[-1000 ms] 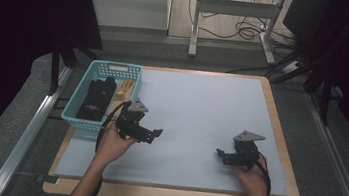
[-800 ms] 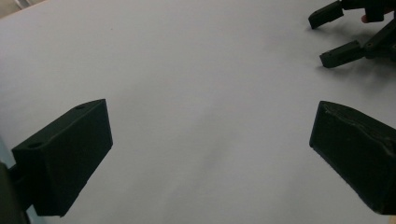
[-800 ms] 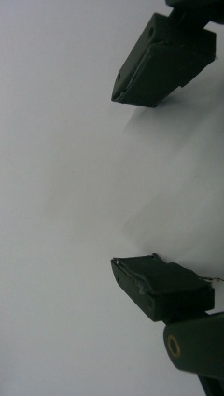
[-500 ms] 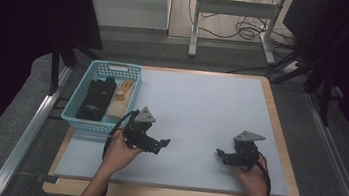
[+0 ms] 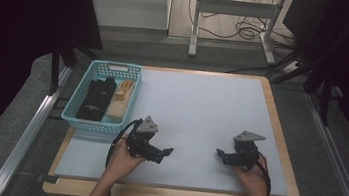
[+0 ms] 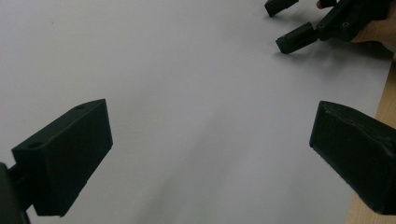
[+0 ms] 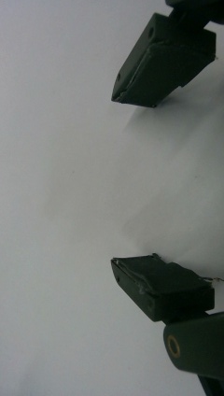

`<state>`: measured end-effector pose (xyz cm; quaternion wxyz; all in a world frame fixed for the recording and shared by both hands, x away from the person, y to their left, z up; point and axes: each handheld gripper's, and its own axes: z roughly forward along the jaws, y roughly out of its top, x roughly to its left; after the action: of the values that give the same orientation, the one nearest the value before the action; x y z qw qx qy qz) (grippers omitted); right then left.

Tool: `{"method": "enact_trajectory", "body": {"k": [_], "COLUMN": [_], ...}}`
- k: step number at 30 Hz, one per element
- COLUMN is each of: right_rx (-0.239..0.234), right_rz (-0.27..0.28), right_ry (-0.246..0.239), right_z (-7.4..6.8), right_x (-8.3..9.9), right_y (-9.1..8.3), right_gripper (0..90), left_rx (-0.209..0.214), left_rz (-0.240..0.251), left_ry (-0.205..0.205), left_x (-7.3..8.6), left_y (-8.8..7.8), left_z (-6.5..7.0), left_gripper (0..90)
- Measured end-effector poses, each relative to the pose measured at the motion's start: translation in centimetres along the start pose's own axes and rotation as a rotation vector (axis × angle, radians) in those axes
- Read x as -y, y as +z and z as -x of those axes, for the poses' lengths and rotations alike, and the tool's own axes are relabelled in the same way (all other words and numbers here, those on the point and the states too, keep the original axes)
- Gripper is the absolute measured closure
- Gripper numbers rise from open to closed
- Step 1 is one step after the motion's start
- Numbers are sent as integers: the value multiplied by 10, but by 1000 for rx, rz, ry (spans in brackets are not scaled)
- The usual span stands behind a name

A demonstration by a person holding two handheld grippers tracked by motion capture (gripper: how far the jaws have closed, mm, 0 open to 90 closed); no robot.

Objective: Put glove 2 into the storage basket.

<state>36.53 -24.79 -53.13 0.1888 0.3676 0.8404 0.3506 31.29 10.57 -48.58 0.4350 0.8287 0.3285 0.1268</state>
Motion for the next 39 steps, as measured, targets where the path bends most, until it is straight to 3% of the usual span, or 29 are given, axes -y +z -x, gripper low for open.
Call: {"method": "enact_trajectory", "body": {"k": [18,39], "right_rx": [2,1], "right_rz": [0,0], "right_ry": [-1,0], "right_z": [0,0], "right_x": [0,0], "right_y": [0,0], "right_gripper": [163,162], "left_rx": [6,-1], "left_rz": [-29,-122], "left_ry": [0,26], "left_x": [26,46], "left_y": [8,24], "left_z": [2,8], "left_gripper": [0,0]}}
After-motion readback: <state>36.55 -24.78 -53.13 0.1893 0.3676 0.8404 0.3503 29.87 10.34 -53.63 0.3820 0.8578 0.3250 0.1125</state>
